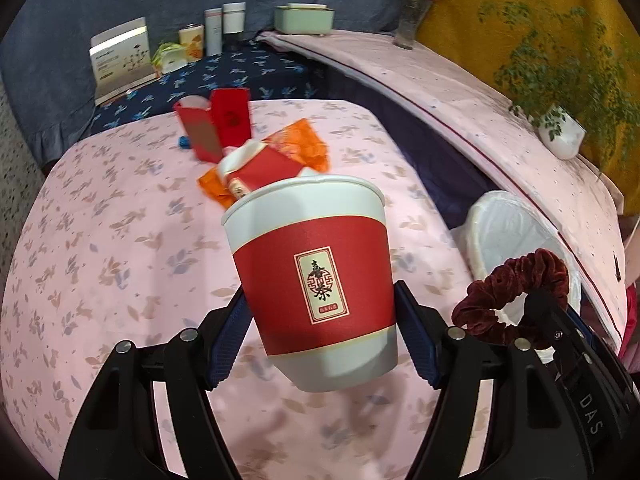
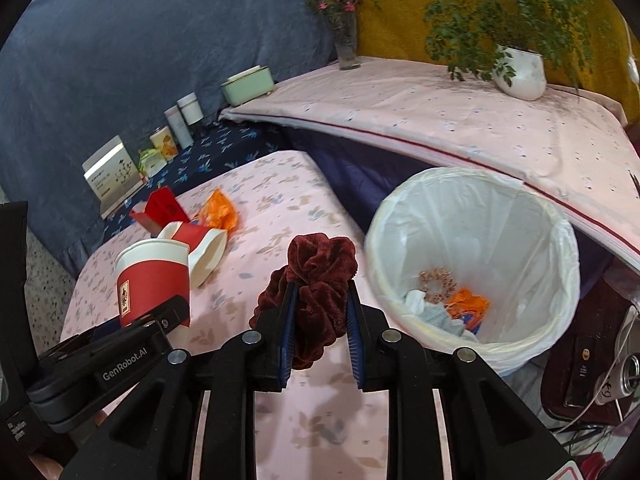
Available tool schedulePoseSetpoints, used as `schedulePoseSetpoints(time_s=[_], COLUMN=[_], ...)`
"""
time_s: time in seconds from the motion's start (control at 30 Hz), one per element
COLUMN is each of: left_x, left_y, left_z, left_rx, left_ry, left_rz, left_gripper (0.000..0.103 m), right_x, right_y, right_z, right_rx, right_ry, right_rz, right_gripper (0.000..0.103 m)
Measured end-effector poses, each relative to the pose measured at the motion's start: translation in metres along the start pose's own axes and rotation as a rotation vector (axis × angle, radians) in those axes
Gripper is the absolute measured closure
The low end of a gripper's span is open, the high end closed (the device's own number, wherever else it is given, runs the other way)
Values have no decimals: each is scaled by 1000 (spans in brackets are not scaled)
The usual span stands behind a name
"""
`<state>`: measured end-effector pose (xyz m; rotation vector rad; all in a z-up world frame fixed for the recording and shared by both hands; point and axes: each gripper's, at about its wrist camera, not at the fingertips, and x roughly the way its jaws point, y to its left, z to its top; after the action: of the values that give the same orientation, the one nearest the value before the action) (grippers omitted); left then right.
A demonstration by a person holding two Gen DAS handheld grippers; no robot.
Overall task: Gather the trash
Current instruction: 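Carry the cup and dark red scrunchie over the white bin and open both grippers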
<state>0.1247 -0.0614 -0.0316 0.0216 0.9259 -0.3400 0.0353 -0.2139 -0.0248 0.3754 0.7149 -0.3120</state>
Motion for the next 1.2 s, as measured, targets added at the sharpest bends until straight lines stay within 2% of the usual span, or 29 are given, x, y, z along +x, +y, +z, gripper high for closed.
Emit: schedulePoseSetpoints(time_s=[0.8,1.2], left_x=[9,31], left_y=[-165,-208], left_z=[-1,-2], left_rx=[271,332], left_ry=[10,39], left_rz=[-128,-180], left_gripper=[36,35], right_x=[-36,-32], right_y=[-148,-186], right_z=[21,22], right_rx=[210,266], right_ry=[-90,-90], right_rz=[-143,-190], right_gripper=[82,82])
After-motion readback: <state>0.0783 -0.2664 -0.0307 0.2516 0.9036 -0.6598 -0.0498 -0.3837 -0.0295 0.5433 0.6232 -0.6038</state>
